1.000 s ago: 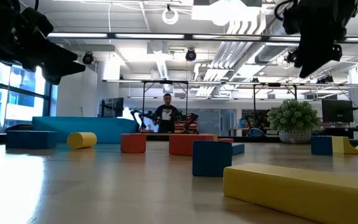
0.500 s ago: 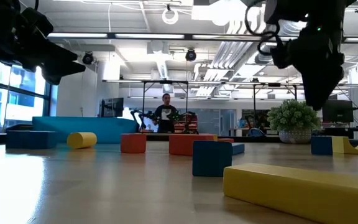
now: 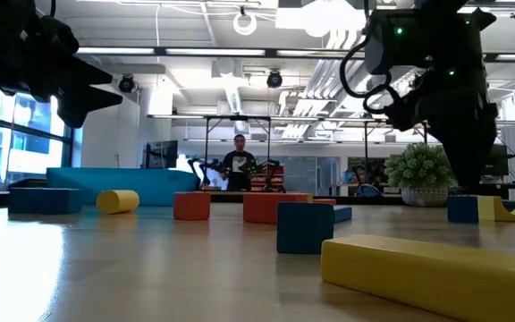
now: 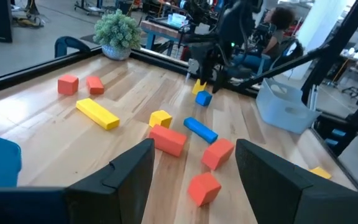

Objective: Sort & place blocks by color
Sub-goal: Put the blue block into the white bin

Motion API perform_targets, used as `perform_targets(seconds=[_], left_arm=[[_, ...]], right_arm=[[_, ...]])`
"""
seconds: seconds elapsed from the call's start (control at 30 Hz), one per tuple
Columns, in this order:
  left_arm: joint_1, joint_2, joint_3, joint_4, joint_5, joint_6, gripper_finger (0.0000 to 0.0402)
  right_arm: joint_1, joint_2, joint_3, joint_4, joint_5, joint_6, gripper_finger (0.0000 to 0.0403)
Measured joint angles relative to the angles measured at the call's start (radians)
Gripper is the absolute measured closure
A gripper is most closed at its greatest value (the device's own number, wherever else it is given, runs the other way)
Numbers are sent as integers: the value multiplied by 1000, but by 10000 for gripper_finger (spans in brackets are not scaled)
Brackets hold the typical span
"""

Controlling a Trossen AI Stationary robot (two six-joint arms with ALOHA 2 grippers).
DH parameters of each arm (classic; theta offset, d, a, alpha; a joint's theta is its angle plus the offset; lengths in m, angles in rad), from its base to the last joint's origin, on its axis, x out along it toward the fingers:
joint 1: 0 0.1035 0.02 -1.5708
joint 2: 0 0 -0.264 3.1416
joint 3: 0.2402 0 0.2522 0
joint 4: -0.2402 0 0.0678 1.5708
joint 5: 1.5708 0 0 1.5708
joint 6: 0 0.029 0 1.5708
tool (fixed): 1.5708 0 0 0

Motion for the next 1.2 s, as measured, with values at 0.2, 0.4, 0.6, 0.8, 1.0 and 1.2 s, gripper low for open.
perform_targets(seconds=[0.2,0.4,0.6,0.8,1.0,1.2], left_arm=[[0,0,0,60,0,-111,188],[0,0,0,112,0,-116,188],[0,0,0,206,0,-176,188],[0,0,0,253,-1,-297,188],[0,0,0,252,-17,-293,188],[0,0,0,251,-27,-292,188]], right_arm=[[0,32,0,28,9,-24,183],[0,56,0,58,16,-66,183],[0,95,-10,65,0,-80,183],[0,105,-10,81,1,-87,195],[0,104,-10,87,-2,-82,278],[-2,100,-8,88,-15,-42,302]])
